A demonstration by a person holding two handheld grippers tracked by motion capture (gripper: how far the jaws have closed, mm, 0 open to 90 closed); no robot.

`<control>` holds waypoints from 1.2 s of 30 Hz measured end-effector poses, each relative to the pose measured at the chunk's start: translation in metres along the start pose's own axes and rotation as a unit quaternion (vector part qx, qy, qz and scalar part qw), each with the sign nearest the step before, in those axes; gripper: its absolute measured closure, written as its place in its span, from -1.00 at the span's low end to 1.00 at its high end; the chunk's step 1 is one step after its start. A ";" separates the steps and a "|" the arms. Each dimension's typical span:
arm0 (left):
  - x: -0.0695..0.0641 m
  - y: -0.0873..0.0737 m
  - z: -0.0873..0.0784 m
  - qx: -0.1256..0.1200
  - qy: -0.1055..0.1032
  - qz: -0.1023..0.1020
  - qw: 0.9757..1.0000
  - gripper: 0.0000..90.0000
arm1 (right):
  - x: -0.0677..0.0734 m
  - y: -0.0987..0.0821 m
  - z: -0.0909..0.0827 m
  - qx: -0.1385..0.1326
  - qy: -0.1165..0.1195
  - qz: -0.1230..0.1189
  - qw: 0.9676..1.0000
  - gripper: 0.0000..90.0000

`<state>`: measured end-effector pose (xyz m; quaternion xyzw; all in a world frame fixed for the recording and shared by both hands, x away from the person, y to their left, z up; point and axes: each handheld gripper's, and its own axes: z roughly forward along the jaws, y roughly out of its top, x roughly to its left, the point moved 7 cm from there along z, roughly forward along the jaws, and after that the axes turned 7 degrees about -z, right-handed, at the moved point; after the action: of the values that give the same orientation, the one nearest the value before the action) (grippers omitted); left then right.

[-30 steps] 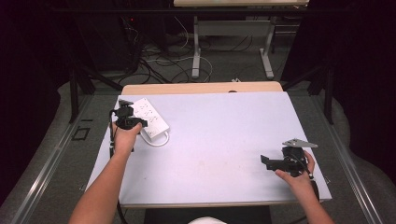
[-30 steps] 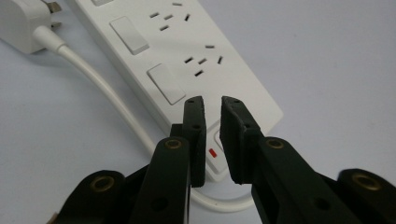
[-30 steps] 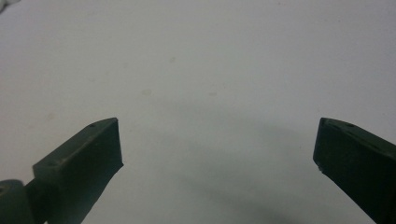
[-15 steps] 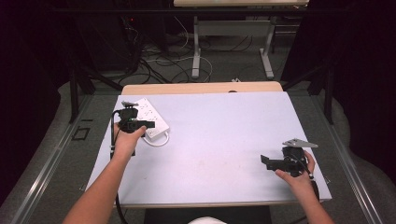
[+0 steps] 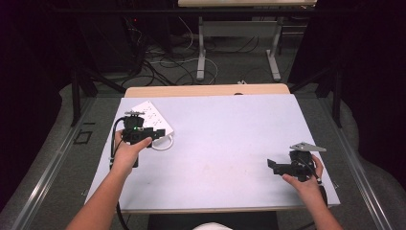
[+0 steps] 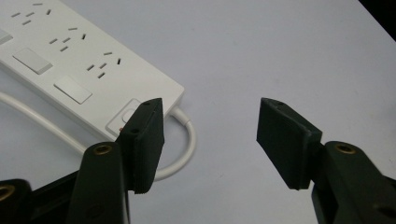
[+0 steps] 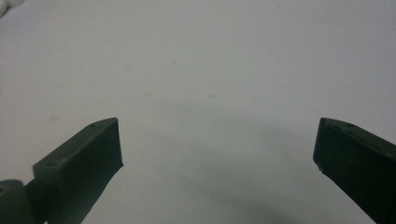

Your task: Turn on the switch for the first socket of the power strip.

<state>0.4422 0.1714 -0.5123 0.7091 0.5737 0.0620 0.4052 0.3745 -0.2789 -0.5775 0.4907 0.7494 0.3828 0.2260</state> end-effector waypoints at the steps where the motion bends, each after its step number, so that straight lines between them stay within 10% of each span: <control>1: -0.001 -0.001 -0.001 -0.009 -0.004 0.005 1.000 -0.13 | 0.000 0.000 0.000 0.000 0.000 0.001 1.000 -0.99; 8: -0.002 -0.011 -0.012 -0.036 -0.014 0.034 0.999 -0.30 | 0.000 0.000 -0.001 -0.001 -0.002 0.000 1.000 -0.99; 22: 0.008 -0.041 -0.027 -0.040 0.000 0.025 0.999 -0.98 | 0.000 0.001 -0.001 -0.003 -0.002 -0.005 1.000 -0.99; 36: 0.028 -0.071 -0.032 -0.071 0.004 0.001 0.997 -0.99 | 0.002 0.000 -0.001 0.001 -0.002 -0.002 1.000 -0.99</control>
<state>0.3800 0.2121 -0.5475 0.6791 0.5683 0.1060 0.4524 0.3732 -0.2778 -0.5771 0.4905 0.7500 0.3807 0.2279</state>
